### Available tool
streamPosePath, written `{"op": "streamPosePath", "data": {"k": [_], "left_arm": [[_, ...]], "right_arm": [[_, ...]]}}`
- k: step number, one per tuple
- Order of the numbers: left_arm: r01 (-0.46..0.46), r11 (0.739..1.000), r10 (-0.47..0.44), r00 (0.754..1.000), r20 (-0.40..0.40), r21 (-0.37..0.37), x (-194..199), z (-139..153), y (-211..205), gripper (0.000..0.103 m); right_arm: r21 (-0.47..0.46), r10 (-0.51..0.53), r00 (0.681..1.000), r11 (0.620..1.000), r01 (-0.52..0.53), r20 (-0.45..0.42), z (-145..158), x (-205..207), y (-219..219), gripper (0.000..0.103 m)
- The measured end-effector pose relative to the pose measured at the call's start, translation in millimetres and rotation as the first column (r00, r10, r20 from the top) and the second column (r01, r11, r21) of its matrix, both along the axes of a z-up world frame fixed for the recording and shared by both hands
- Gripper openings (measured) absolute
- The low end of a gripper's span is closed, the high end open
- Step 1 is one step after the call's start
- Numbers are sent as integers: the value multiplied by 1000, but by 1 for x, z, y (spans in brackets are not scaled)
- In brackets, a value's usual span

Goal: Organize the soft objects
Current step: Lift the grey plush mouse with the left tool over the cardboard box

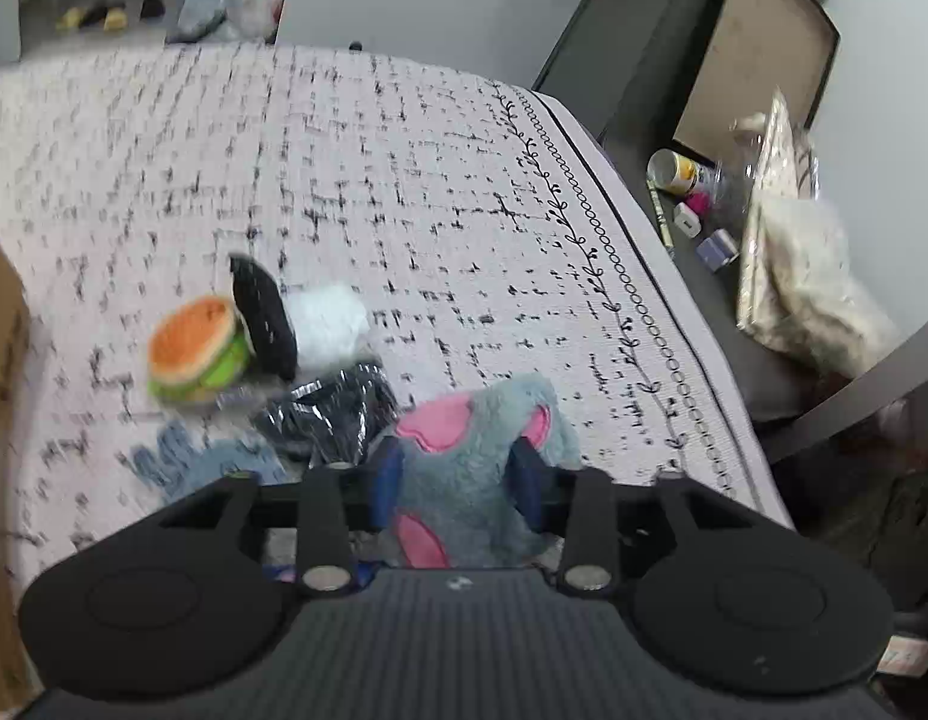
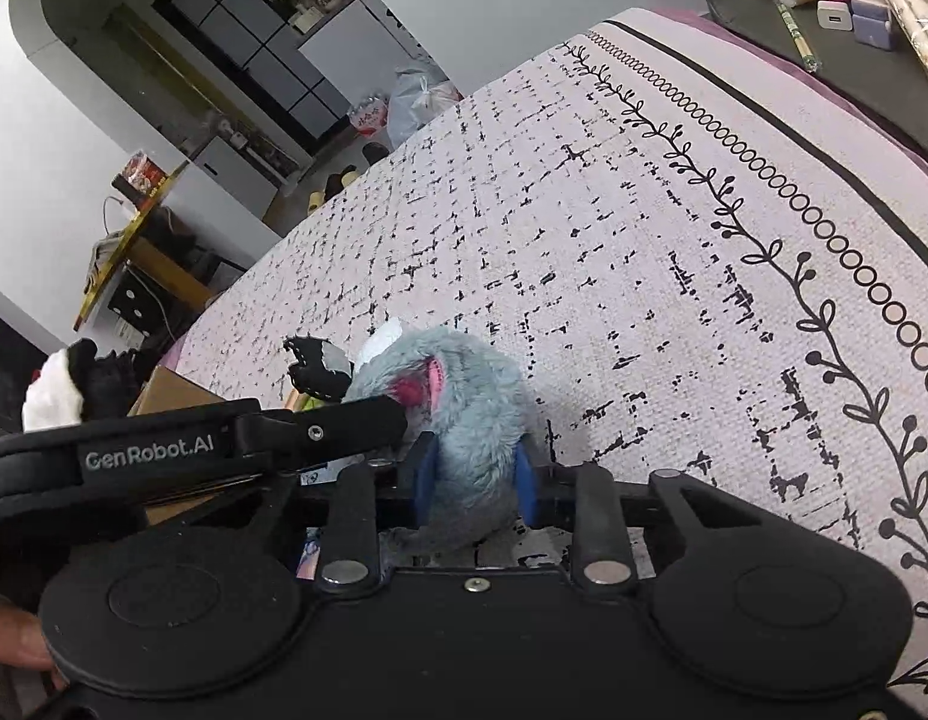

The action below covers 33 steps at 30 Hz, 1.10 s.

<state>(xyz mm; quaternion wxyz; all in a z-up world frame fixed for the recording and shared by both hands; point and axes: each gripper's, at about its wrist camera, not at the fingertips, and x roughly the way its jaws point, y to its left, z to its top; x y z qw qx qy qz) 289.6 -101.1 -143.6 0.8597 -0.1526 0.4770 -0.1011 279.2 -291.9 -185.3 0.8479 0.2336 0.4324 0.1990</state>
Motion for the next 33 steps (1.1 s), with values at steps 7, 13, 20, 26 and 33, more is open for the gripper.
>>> {"op": "streamPosePath", "data": {"k": [7,13,20,26,33], "left_arm": [[23,999,-22,999,38,-27,-16,14,6,31],[29,998,-25,997,78,-48,-34,29,11,30],[34,997,-23,989,143,-69,-54,54,21,29],[33,996,-17,983,182,-83,-65,70,30,29],[17,993,7,980,198,-118,-77,83,51,29]], "right_arm": [[-57,21,998,998,-18,57,20,-10,4,24],[-81,37,996,996,-30,79,39,-21,8,23],[-97,43,992,995,-32,115,66,-32,16,23],[-116,37,990,993,-21,138,85,-40,27,23],[-139,51,986,990,-29,161,101,-50,45,23]]}}
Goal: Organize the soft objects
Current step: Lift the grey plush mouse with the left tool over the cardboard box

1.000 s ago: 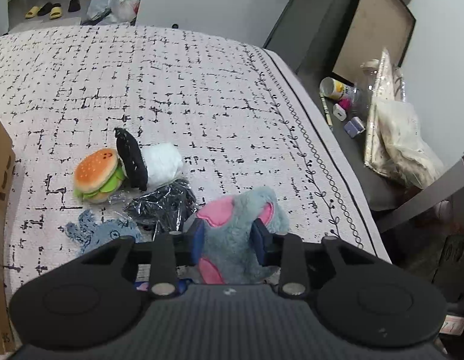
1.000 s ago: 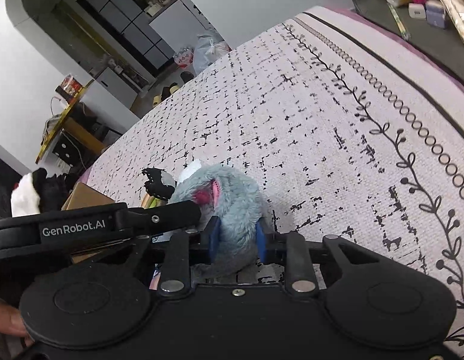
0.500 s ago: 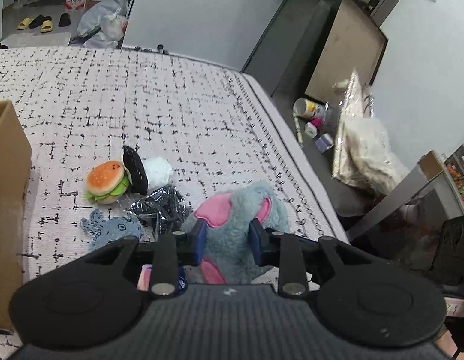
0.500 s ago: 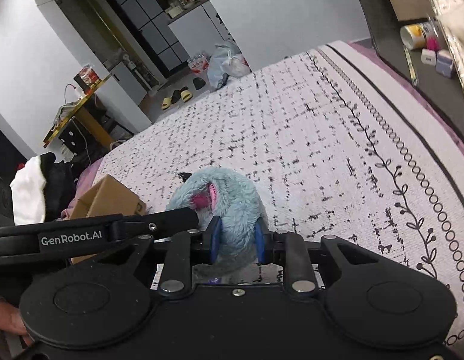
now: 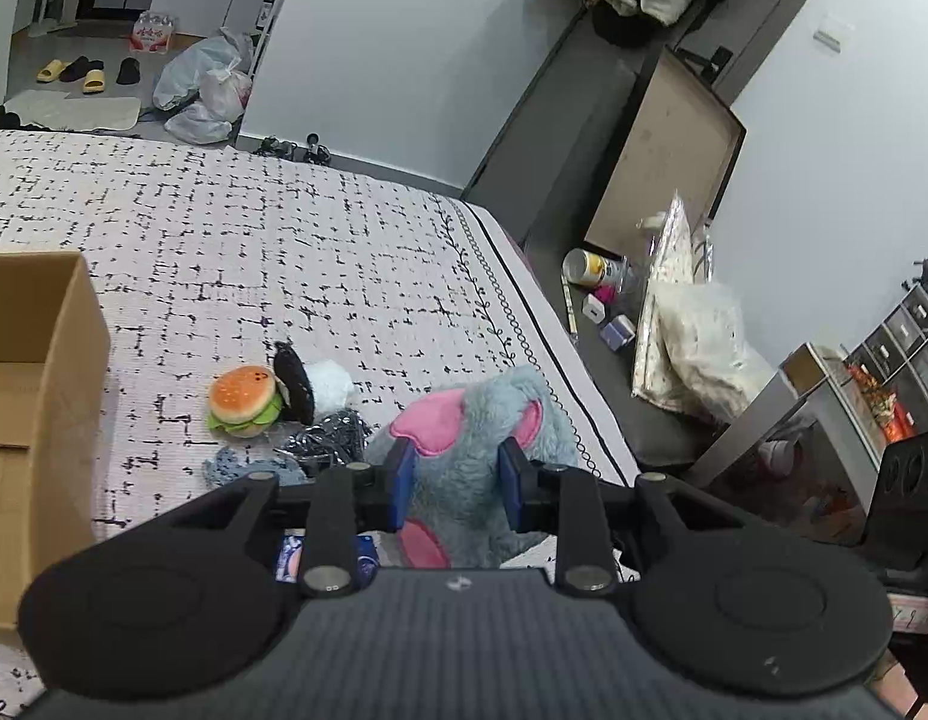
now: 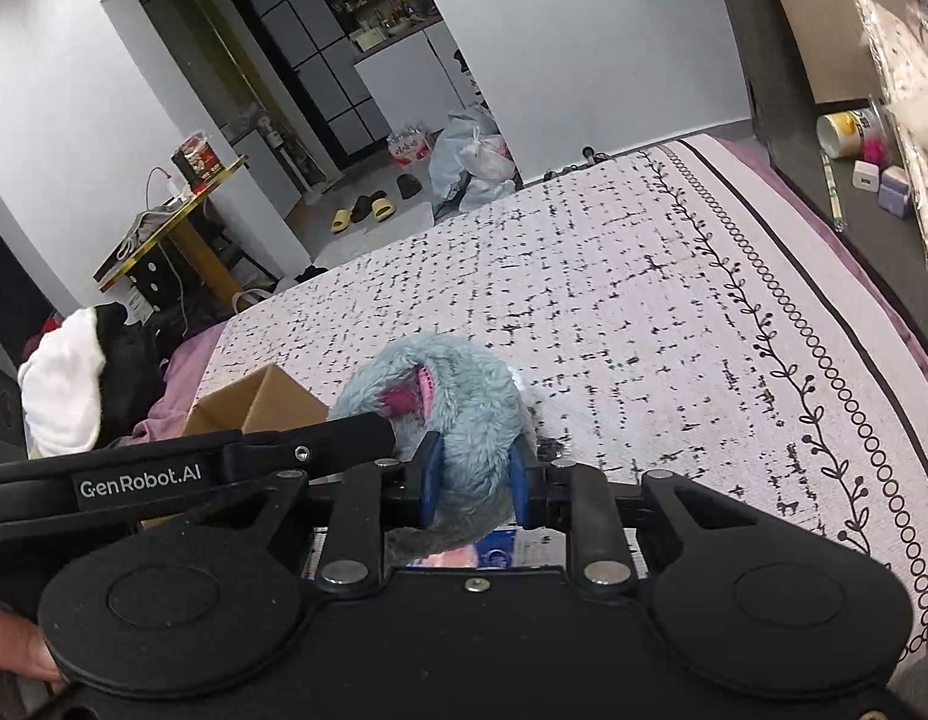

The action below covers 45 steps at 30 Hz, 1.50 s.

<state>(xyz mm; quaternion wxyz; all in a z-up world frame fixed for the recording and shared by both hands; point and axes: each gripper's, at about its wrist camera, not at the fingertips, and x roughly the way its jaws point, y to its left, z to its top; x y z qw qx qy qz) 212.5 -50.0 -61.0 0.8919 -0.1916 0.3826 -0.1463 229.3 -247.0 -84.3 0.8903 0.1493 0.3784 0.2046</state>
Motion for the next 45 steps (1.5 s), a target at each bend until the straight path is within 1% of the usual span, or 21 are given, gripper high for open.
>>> {"op": "streamPosePath", "data": {"k": [7,10,13,19,24,31,36,41,43,45], "left_arm": [[-29,999,29,999,21,-14,-12,10,25,29],[-41,999,41,999,23,-33,-15,12,37,29],[-50,998,51,998,27,-36,-17,15,47,29],[-69,997,71,997,43,-26,-24,22,68,29],[-70,997,69,996,61,17,-32,25,81,29],[-98,995,98,994,46,4,-38,20,115,29],[-147,989,147,989,21,-25,-40,17,144,29],[-203,977,203,979,-15,-67,-43,9,173,29],[-224,972,223,975,-22,-66,-45,6,181,29],[-251,964,249,968,-29,-84,-47,6,190,29]], "right_arm": [[1,19,1000,1000,-19,-15,12,-4,22,23],[-6,26,1000,1000,-26,-10,18,-6,33,23],[-16,35,999,999,-35,-7,21,-7,44,23],[-36,50,999,998,-50,-5,32,-10,69,23],[-56,57,998,997,-57,-9,37,-11,92,23],[-72,99,995,992,-100,-15,35,-14,125,23],[-71,126,992,989,-128,-31,34,-13,151,23],[-86,164,986,982,-167,-41,30,-12,179,23],[-89,177,983,979,-181,-46,29,-11,189,23],[-93,187,981,977,-191,-50,28,-9,198,23]]}}
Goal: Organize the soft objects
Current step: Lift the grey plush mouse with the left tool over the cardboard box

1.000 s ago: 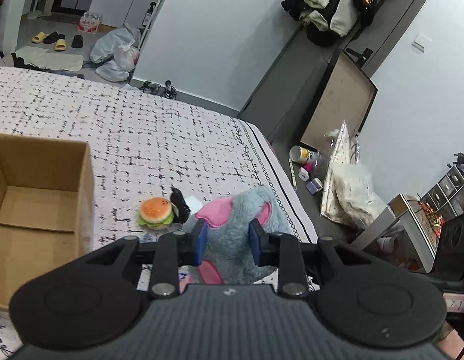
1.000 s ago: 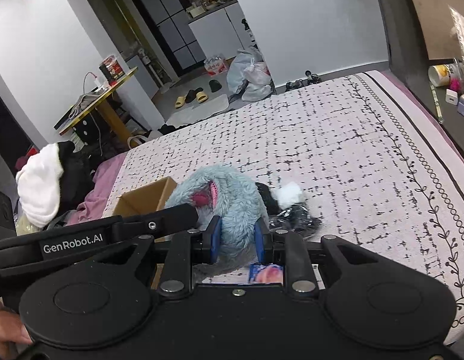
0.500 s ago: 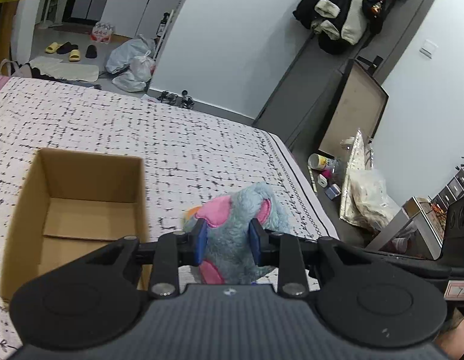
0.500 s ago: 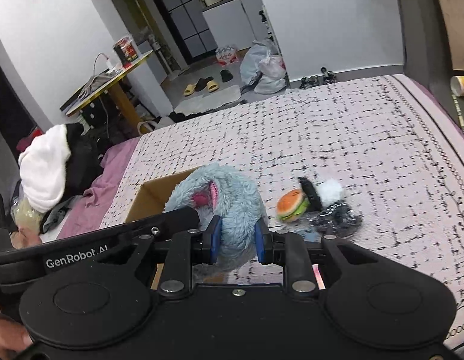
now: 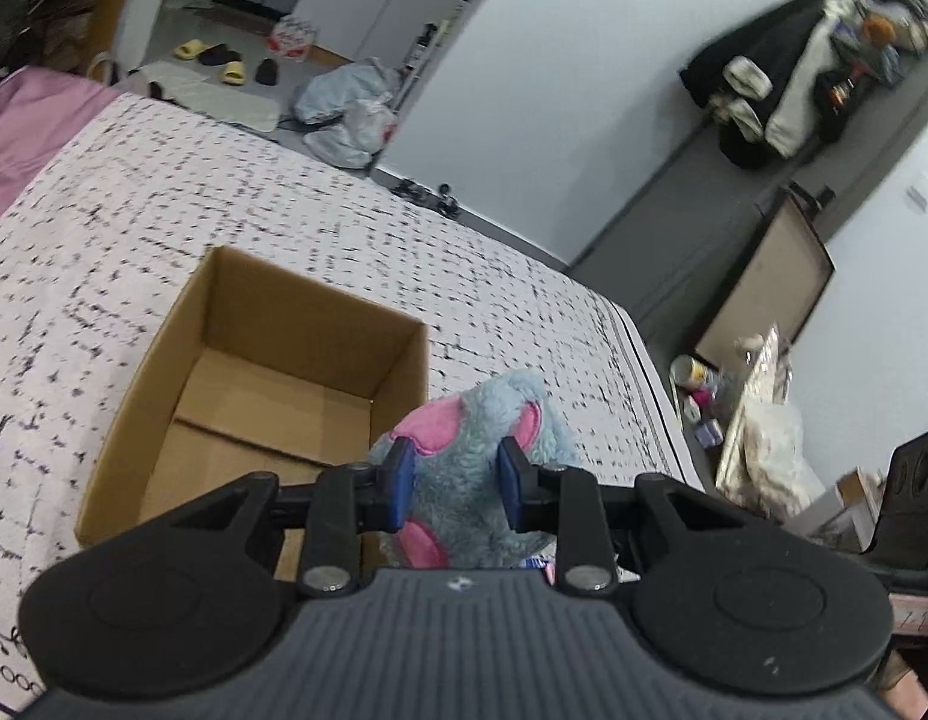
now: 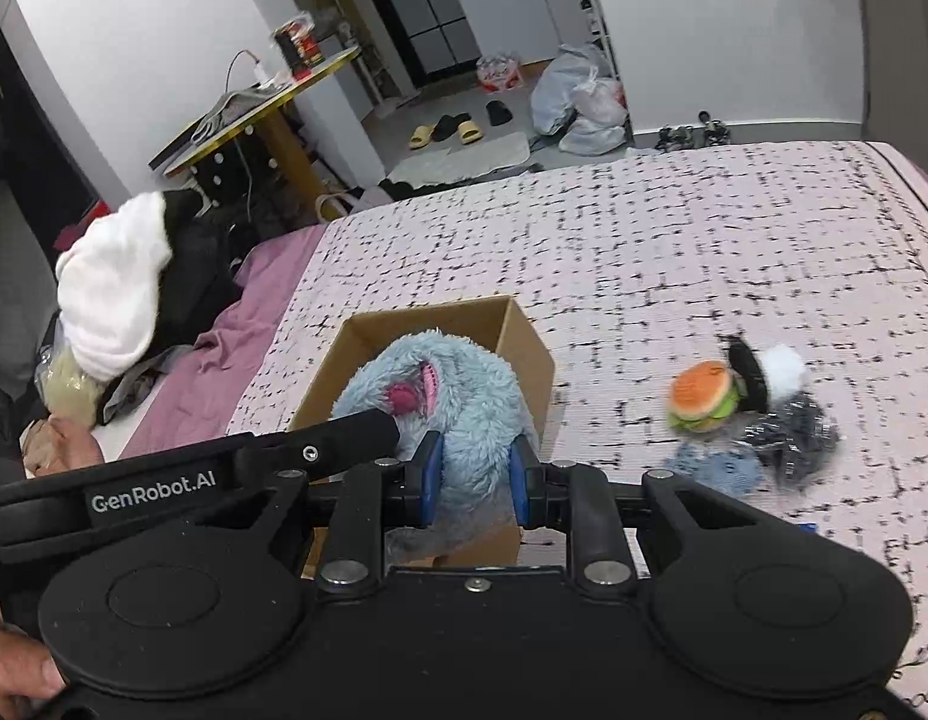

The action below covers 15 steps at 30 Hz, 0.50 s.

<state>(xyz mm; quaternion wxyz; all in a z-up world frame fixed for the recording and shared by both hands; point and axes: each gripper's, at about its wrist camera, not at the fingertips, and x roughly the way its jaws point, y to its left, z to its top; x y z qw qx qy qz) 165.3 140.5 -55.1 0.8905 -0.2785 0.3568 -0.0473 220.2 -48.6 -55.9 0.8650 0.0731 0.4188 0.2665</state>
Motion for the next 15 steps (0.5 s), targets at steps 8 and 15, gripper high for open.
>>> {"op": "streamPosePath", "data": {"k": [8,15], "left_arm": [[-45,998,47,997,65,-33,-11,14,20,29],[-102,995,103,994,39,-19,-15,13,35,29]], "right_arm": [[-8,20,999,1000,-20,50,15,-3,22,23],[14,49,998,999,-49,28,15,1,42,23]]}}
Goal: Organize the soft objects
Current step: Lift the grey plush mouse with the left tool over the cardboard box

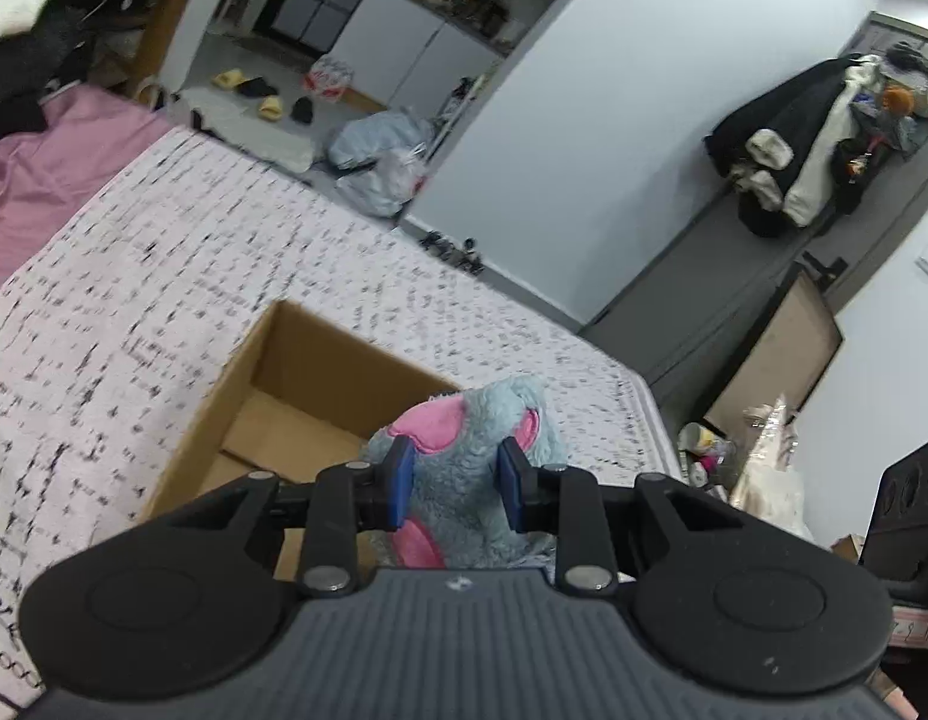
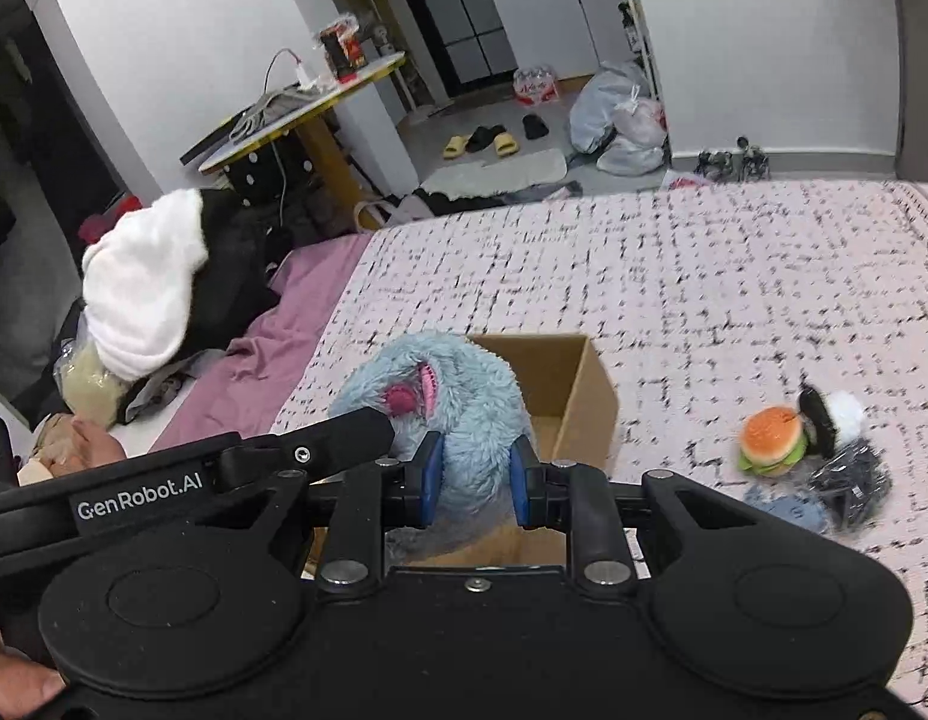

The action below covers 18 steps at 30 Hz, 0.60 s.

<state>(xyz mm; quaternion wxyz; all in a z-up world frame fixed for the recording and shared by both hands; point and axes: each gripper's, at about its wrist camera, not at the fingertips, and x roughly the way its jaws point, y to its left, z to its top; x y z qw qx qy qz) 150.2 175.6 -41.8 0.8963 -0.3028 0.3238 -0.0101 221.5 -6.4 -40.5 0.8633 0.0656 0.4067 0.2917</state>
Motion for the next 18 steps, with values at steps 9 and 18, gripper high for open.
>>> {"op": "streamPosePath", "data": {"k": [9,18], "left_arm": [[24,998,-31,992,-122,-57,13,-41,3,29],[52,991,-70,987,-145,-123,19,-54,-4,28]], "right_arm": [[-67,-14,994,998,7,-108,-32,7,3,23],[-120,-29,993,993,14,-119,-35,7,-7,23]]}}
